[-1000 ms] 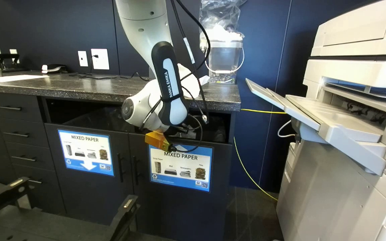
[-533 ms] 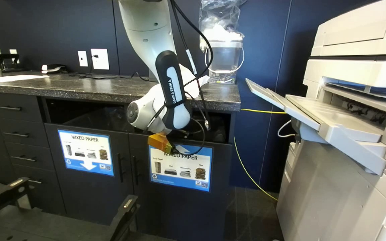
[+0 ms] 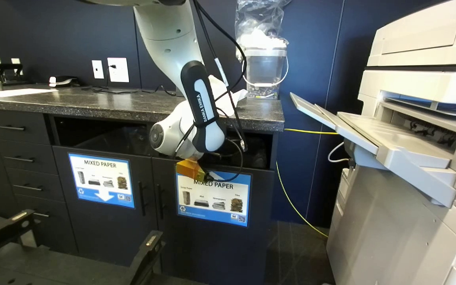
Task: Throw some of the papers on the countertop into the trash can on the right
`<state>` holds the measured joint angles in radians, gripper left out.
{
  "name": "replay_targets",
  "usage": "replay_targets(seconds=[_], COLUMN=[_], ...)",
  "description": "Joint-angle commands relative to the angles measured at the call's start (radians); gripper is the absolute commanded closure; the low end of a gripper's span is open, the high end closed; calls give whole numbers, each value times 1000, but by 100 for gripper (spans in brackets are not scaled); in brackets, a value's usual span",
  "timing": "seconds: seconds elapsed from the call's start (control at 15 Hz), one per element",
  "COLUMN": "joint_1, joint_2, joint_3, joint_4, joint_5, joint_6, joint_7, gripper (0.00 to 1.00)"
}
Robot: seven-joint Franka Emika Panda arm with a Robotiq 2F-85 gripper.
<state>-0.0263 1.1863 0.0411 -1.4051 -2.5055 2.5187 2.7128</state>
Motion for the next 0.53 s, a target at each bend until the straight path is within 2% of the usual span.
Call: replay_targets(seconds=[0.0,0.2,0.47], joint_1=[83,152,190], joint_2=[-52,-102,-190], joint_3=[-67,-97,-66], joint_4=[-82,-189,-392], joint_5=[-15,-15,-15], joint_6=[-39,-93,-261], joint_7=[44,44,42], gripper=[0,1,0])
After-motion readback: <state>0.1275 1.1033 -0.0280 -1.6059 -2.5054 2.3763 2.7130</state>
